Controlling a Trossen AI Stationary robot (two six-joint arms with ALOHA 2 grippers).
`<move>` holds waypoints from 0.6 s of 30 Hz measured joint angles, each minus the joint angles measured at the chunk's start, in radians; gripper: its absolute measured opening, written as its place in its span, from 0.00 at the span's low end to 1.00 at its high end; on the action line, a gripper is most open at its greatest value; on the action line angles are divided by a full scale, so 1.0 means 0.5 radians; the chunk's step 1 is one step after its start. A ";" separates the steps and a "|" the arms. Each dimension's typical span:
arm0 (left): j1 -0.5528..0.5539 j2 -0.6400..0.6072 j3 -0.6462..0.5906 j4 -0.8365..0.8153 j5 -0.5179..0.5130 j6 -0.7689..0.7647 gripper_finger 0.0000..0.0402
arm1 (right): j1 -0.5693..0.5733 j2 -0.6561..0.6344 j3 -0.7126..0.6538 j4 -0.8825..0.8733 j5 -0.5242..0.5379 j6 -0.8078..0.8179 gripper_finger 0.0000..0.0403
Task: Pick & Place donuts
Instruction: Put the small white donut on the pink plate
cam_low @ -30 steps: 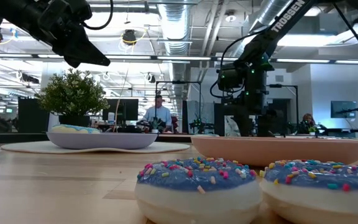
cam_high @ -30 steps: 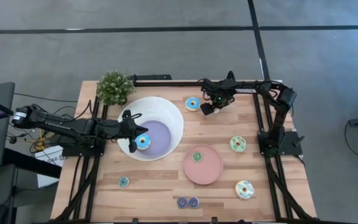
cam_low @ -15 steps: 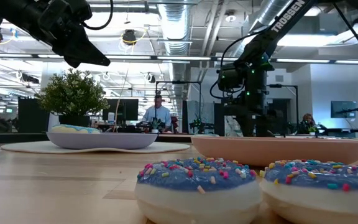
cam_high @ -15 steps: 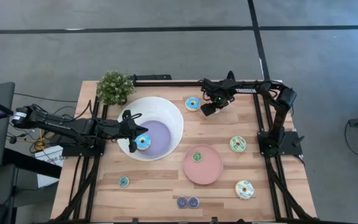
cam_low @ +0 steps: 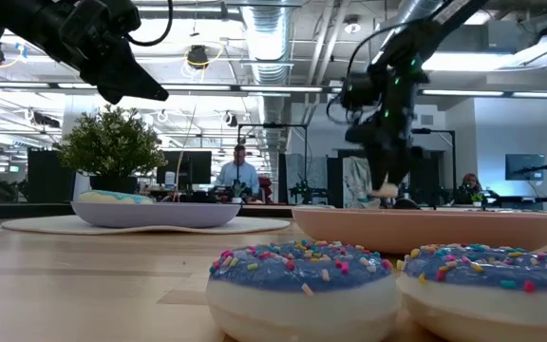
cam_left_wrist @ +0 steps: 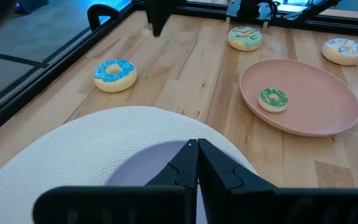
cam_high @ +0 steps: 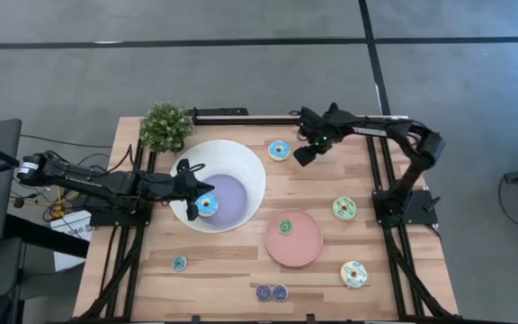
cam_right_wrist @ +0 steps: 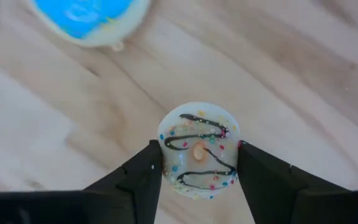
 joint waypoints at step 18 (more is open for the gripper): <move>0.000 0.000 0.000 0.001 0.091 0.044 0.00 | 1.066 -0.566 0.001 -0.196 0.326 1.283 0.45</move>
